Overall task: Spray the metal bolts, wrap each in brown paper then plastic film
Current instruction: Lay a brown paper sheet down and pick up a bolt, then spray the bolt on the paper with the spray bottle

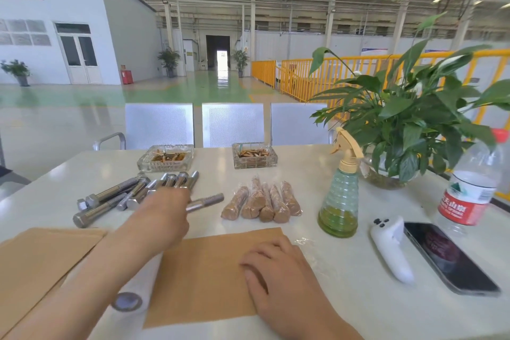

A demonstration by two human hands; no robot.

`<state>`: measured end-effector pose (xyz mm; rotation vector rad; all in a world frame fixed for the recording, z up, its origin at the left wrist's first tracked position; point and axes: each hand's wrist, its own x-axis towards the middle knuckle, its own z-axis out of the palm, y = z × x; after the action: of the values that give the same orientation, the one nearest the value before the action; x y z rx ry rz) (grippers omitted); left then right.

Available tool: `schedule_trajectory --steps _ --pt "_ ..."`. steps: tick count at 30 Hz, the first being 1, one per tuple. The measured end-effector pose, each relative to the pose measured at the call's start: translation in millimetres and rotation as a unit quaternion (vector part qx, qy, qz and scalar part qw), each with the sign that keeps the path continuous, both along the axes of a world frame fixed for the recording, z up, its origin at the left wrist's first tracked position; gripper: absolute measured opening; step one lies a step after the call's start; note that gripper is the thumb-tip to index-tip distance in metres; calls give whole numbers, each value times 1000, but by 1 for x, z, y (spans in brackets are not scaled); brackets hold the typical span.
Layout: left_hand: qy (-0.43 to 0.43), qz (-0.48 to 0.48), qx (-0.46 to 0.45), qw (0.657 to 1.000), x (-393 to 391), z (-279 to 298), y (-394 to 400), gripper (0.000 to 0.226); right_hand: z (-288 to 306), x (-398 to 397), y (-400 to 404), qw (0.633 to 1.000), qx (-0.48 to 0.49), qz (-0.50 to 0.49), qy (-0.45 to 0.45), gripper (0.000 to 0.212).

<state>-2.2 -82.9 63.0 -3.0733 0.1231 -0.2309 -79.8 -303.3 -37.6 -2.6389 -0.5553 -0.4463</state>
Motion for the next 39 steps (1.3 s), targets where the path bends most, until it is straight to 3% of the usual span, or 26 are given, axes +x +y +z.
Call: schedule_trajectory --steps 5,8,12,17,19,22,24,27,31,35,39 --pt "14 -99 -44 994 -56 -37 -16 32 3 -2 -2 998 56 -1 9 36" --pt "20 -102 -39 994 -62 -59 -21 40 2 -6 -4 999 52 -12 0 35" --pt "-9 -100 -113 988 -66 -74 -20 35 1 -9 -6 998 61 -10 -5 31" --pt "-32 -118 -168 978 -72 -79 -16 48 5 -9 -12 997 71 -7 10 26" --pt "-25 -123 -168 978 -74 -78 -18 55 17 -8 -17 992 118 -50 -12 21" --pt "-27 -119 -162 979 -75 -78 -21 58 52 -1 -40 926 293 -198 -131 22" --pt "-30 -119 -164 979 -77 -78 -22 59 74 8 -61 883 339 -271 -178 22" --pt "-33 -122 -170 977 -78 -79 -21 59 89 25 -83 876 328 -327 -132 37" --pt "-24 -120 -178 976 -79 -77 -21 54 94 49 -100 874 358 -326 -53 47" --pt "-15 -109 -155 982 -76 -73 -23 34 104 66 -111 864 386 -324 -6 41" --pt "-2 -112 -127 986 -72 -69 -22 27 109 71 -116 880 357 -313 -1 34"
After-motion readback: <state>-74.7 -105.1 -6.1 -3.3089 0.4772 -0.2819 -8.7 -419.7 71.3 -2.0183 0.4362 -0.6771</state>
